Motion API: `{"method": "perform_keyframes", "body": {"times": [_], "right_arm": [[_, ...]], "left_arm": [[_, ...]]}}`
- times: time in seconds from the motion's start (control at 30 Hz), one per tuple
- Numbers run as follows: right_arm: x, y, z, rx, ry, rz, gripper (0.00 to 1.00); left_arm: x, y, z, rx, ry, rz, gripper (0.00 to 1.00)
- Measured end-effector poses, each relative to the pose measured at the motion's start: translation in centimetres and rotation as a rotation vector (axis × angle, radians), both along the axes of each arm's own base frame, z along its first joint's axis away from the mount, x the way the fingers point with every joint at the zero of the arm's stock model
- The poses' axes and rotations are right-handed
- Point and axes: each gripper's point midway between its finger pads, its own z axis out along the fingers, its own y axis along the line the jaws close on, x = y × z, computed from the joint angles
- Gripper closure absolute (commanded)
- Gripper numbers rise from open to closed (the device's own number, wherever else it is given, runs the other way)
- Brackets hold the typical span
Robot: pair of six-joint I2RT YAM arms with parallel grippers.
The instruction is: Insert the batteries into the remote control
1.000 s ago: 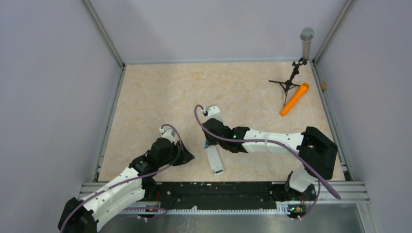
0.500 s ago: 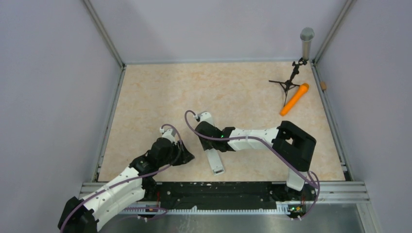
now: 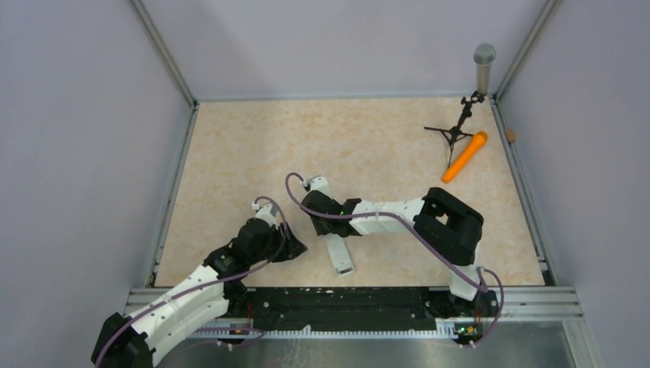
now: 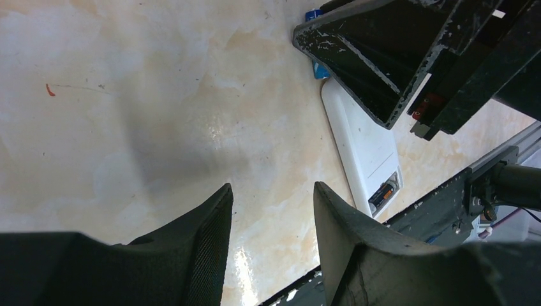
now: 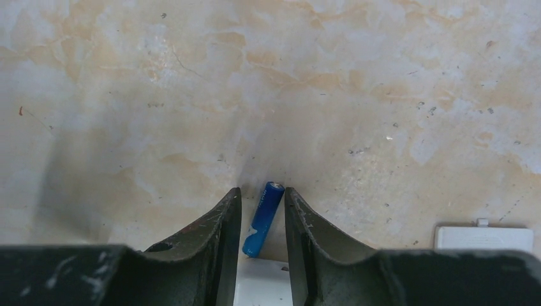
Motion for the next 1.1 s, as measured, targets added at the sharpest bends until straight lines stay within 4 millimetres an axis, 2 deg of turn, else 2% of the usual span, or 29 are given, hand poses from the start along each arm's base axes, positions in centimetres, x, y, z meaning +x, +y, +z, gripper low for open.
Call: {"method": "perform_keyframes", "body": {"times": [0.2,0.33,0.67,0.8,0.93,1.1], "right_arm": [[0.1,0.5,-0.1,0.008,0.008,0.004,0.85],[0.3,1.0,-0.1,0.014,0.011,0.009,1.0],[0.3,1.4,0.0,0.031,0.012,0.015,1.0],[0.0,1.4,0.4,0.057,0.012,0.019,1.0],[-0.9,1.0,2.1,0.121,0.018,0.026,1.0],[-2.0,1.0,5.8,0.267,0.012,0.038,1.0]], "left_arm": [[0.1,0.0,0.2,-0.006,-0.012,-0.002,0.49],[0.1,0.0,0.3,-0.008,-0.015,-0.003,0.49],[0.0,-0.1,0.3,-0.01,-0.015,-0.003,0.48],[0.0,-0.6,0.8,-0.043,-0.018,-0.02,0.46],[0.0,-1.7,2.0,-0.104,-0.033,-0.048,0.47],[0.0,-3.0,3.5,-0.187,-0.055,-0.087,0.47]]}}
